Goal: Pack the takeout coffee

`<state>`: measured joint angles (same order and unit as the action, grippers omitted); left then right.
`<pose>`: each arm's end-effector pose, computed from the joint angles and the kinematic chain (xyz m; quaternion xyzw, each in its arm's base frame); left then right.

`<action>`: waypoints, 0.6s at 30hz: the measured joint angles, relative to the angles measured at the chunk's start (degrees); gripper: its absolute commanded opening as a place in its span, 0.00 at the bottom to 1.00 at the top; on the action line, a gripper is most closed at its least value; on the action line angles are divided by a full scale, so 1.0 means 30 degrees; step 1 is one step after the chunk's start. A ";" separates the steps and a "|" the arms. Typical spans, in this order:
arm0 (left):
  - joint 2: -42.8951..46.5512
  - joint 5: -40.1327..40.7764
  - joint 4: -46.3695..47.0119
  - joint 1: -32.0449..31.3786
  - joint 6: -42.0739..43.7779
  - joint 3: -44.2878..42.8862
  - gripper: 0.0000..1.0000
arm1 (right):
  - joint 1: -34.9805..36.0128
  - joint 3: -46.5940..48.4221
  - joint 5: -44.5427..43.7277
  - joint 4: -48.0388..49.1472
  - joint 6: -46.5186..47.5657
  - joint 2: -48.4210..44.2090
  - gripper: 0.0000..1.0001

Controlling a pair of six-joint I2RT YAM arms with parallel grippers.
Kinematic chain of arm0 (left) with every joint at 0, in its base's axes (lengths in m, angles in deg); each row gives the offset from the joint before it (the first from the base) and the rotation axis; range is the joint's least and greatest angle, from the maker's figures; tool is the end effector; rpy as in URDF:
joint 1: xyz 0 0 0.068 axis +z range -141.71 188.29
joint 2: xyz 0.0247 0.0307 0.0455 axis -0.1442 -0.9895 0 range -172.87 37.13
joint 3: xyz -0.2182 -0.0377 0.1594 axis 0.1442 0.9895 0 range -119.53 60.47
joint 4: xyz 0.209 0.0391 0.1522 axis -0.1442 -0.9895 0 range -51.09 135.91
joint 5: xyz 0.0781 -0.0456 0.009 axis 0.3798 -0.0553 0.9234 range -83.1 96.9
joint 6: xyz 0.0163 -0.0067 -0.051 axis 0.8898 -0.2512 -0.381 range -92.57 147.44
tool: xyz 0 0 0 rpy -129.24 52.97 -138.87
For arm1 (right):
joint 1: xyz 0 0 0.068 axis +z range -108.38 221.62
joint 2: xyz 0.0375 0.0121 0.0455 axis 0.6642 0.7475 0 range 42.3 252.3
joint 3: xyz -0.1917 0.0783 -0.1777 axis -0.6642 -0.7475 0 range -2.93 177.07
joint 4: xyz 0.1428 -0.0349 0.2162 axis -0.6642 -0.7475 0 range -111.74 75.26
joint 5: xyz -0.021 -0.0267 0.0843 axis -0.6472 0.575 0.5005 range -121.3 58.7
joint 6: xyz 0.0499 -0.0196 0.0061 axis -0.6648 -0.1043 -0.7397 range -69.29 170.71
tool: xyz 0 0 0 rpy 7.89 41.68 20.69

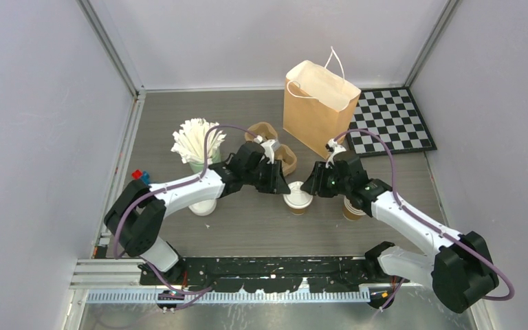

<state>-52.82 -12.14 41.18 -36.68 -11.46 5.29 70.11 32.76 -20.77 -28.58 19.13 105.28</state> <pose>0.2313 -0.2473 0.2186 0.1177 0.8870 -0.3925 0.2130 0.1967 0.1142 0.2180 -0.0135 0.9073 0.2785 0.3148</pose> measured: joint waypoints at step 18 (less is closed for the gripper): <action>0.0066 -0.1785 0.8706 0.0299 -0.5588 0.4546 0.30 | -0.0058 -0.0386 -0.0576 -0.0138 -0.1107 -0.0539 0.44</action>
<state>-52.62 -17.50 67.30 -35.78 -28.22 18.93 69.94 31.60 -22.50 -29.00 15.81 103.67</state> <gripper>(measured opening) 0.316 0.439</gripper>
